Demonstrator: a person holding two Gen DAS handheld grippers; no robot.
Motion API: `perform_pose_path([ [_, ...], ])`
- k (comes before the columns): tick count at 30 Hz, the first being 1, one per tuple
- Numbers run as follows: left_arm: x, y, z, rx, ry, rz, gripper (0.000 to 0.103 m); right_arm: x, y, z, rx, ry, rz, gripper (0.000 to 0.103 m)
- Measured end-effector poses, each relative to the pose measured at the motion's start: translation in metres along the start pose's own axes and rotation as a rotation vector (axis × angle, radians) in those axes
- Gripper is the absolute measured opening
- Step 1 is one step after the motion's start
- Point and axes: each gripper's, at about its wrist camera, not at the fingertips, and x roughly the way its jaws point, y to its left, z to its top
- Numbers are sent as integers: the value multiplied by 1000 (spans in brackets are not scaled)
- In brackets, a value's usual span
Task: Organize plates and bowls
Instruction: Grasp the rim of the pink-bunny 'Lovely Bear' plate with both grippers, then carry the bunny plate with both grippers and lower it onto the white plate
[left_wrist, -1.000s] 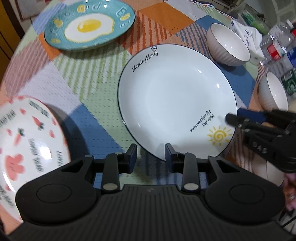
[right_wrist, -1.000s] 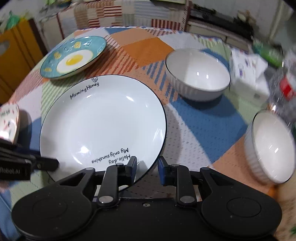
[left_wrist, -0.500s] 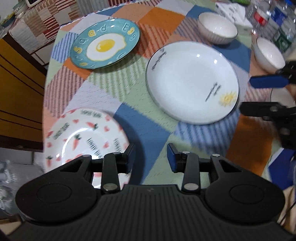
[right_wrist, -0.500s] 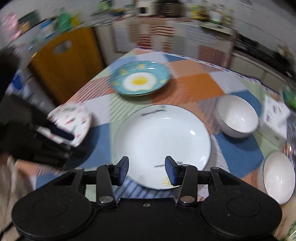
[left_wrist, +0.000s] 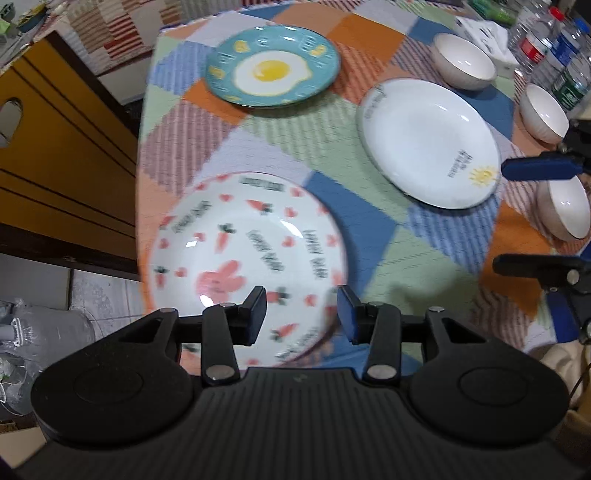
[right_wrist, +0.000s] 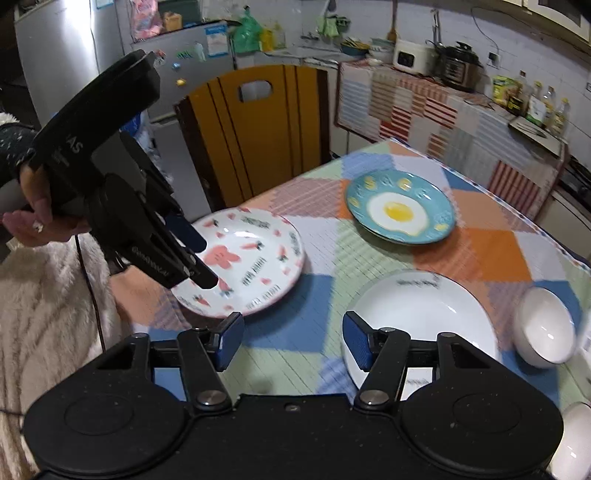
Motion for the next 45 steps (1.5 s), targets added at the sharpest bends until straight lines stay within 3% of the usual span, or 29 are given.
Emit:
perform_pose_path([
  [3, 1, 21, -3, 45, -22, 53, 50, 16, 9, 1, -28, -47, -1, 68],
  [6, 10, 41, -3, 65, -28, 124, 53, 41, 12, 5, -7, -18, 31, 68],
  [12, 40, 79, -6, 17, -13, 118, 56, 85, 10, 2, 121, -1, 60, 68],
  [14, 49, 87, -6, 23, -16, 104, 56, 98, 6, 0, 195, -20, 48, 68],
  [16, 55, 99, -7, -12, -43, 87, 56, 109, 2, -3, 282, -33, 27, 68],
  [19, 68, 119, -7, -82, -18, 21, 56, 126, 1, -5, 340, -29, -32, 68],
  [22, 85, 131, -11, -125, 27, -13, 54, 140, 1, -9, 368, -40, -23, 68],
  [26, 96, 130, -19, -103, 64, -28, 51, 155, 3, -15, 415, -39, 9, 68],
  [28, 98, 130, -23, -104, 71, -36, 44, 160, 6, -15, 414, -37, 17, 68],
  [33, 102, 136, -26, -158, 91, -59, 29, 165, 8, -21, 477, -42, 52, 47],
  [38, 101, 135, -28, -185, 80, -52, 29, 170, 8, -24, 515, -26, 31, 28],
  [41, 102, 134, -27, -191, 72, -42, 32, 181, 7, -25, 532, 32, 72, 25],
  [45, 97, 132, -32, -206, 37, -27, 32, 182, 8, -27, 547, 7, 58, 21],
])
